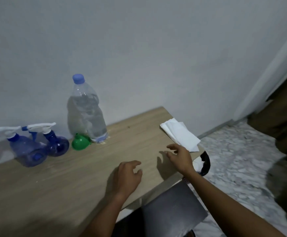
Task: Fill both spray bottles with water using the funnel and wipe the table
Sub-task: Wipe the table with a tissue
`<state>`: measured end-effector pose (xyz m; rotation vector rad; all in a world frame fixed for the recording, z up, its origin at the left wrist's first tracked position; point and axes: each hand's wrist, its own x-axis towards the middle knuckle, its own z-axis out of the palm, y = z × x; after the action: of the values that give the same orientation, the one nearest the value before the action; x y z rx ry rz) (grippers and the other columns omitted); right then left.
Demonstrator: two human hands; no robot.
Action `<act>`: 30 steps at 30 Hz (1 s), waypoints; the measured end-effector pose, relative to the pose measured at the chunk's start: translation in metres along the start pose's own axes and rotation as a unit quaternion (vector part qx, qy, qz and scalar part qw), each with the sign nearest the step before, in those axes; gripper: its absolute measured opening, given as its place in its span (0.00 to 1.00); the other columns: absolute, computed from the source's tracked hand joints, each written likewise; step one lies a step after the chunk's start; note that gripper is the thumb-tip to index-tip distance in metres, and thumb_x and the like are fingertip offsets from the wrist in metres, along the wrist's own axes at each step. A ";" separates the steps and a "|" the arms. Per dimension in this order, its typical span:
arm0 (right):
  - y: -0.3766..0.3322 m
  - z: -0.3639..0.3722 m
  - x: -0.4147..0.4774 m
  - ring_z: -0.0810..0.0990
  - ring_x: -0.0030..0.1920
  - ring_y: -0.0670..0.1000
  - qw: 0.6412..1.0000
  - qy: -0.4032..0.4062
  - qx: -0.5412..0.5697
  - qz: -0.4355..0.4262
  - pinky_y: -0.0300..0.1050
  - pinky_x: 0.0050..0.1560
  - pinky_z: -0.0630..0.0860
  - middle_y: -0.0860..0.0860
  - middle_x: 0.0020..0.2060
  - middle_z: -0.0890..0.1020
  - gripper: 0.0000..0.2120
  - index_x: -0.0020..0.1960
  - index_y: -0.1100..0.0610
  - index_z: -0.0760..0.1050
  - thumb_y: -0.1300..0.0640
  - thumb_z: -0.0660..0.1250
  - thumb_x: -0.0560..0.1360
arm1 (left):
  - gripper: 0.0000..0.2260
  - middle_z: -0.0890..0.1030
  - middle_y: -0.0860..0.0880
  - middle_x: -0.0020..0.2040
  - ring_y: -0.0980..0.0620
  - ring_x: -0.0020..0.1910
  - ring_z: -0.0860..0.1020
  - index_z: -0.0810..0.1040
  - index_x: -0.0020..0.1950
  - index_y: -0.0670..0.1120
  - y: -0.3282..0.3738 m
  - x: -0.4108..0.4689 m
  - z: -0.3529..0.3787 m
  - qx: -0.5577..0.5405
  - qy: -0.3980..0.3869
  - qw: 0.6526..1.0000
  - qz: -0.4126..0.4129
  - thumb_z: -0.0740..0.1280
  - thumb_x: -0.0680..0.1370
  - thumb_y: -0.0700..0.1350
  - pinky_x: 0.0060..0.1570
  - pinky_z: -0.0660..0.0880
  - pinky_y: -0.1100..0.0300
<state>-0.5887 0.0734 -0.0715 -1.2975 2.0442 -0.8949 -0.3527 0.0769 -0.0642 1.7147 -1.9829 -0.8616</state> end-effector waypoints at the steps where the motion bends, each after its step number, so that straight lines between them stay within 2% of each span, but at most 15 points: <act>1: 0.009 -0.011 0.004 0.81 0.56 0.50 1.000 0.013 0.001 0.017 0.48 0.58 0.77 0.48 0.57 0.84 0.11 0.57 0.51 0.82 0.55 0.71 0.75 | 0.17 0.85 0.54 0.57 0.57 0.55 0.83 0.83 0.59 0.54 0.010 0.005 0.009 0.003 -0.013 1.000 0.011 0.69 0.72 0.53 0.54 0.80 0.58; 4: 0.034 -0.041 0.020 0.82 0.52 0.51 0.999 0.034 0.002 0.042 0.44 0.52 0.77 0.49 0.54 0.85 0.09 0.55 0.52 0.83 0.54 0.72 0.75 | 0.16 0.84 0.57 0.58 0.59 0.53 0.83 0.83 0.59 0.56 0.046 0.025 0.032 0.025 -0.036 0.999 0.029 0.68 0.73 0.53 0.54 0.80 0.58; 7: 0.056 -0.065 0.042 0.82 0.55 0.51 0.999 0.028 -0.001 0.040 0.42 0.51 0.73 0.49 0.53 0.86 0.10 0.54 0.51 0.84 0.51 0.72 0.75 | 0.16 0.81 0.58 0.62 0.55 0.58 0.81 0.80 0.61 0.61 0.082 0.055 0.061 0.099 -0.057 0.992 0.046 0.62 0.75 0.55 0.58 0.78 0.56; 11: 0.081 -0.089 0.076 0.82 0.53 0.51 0.999 0.019 -0.003 0.038 0.43 0.50 0.75 0.49 0.54 0.85 0.10 0.54 0.52 0.84 0.50 0.72 0.75 | 0.20 0.68 0.53 0.77 0.47 0.72 0.70 0.71 0.73 0.57 0.122 0.097 0.099 0.144 -0.090 0.985 0.041 0.61 0.80 0.52 0.69 0.70 0.50; 13: 0.090 -0.095 0.090 0.81 0.52 0.52 0.999 0.022 -0.014 0.034 0.46 0.50 0.77 0.50 0.52 0.84 0.10 0.53 0.52 0.83 0.50 0.72 0.74 | 0.22 0.63 0.50 0.79 0.44 0.73 0.68 0.65 0.77 0.54 0.136 0.114 0.113 0.144 -0.085 0.985 0.031 0.60 0.82 0.52 0.69 0.69 0.47; 16: 0.102 -0.096 0.105 0.79 0.52 0.53 0.999 0.019 -0.035 0.026 0.49 0.50 0.78 0.50 0.49 0.80 0.09 0.52 0.50 0.81 0.49 0.72 0.74 | 0.21 0.70 0.48 0.74 0.42 0.67 0.74 0.65 0.76 0.50 0.146 0.128 0.131 0.121 -0.044 0.992 -0.004 0.58 0.83 0.51 0.62 0.74 0.47; 18: 0.105 -0.093 0.115 0.77 0.55 0.52 0.999 0.001 -0.048 0.015 0.47 0.52 0.76 0.50 0.52 0.78 0.11 0.55 0.49 0.80 0.47 0.71 0.75 | 0.20 0.75 0.49 0.68 0.42 0.64 0.74 0.68 0.74 0.50 0.148 0.128 0.140 0.128 -0.013 0.991 -0.032 0.58 0.82 0.51 0.58 0.75 0.47; 22: 0.101 -0.090 0.143 0.74 0.61 0.54 0.999 -0.016 -0.047 0.012 0.46 0.56 0.72 0.53 0.59 0.76 0.20 0.65 0.52 0.78 0.44 0.68 0.78 | 0.21 0.76 0.52 0.70 0.42 0.63 0.73 0.75 0.70 0.50 0.142 0.120 0.155 0.127 0.029 0.990 -0.047 0.58 0.80 0.54 0.56 0.77 0.46; 25: 0.095 -0.085 0.166 0.76 0.62 0.55 0.998 -0.037 -0.033 0.025 0.47 0.57 0.73 0.54 0.61 0.77 0.22 0.67 0.53 0.78 0.42 0.68 0.78 | 0.18 0.75 0.52 0.71 0.42 0.61 0.72 0.76 0.70 0.48 0.143 0.125 0.158 0.120 0.042 0.991 -0.044 0.63 0.80 0.48 0.60 0.73 0.52; 28: 0.087 -0.078 0.181 0.79 0.60 0.54 0.998 -0.056 0.011 0.030 0.47 0.58 0.75 0.53 0.60 0.80 0.19 0.64 0.54 0.81 0.45 0.70 0.77 | 0.18 0.73 0.54 0.71 0.44 0.61 0.71 0.73 0.72 0.49 0.147 0.129 0.155 0.157 0.026 0.987 -0.028 0.61 0.82 0.46 0.61 0.68 0.56; 30: 0.081 -0.076 0.182 0.81 0.57 0.53 0.998 -0.038 0.054 0.021 0.47 0.58 0.77 0.51 0.58 0.82 0.13 0.59 0.53 0.83 0.50 0.72 0.77 | 0.17 0.73 0.54 0.70 0.45 0.61 0.70 0.72 0.72 0.50 0.146 0.131 0.154 0.161 0.013 0.987 -0.024 0.59 0.82 0.46 0.62 0.67 0.57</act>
<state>-0.7589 -0.0505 -0.1051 -1.2072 1.9301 -0.9089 -0.5840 -0.0104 -0.0948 1.9417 -2.1642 -0.5526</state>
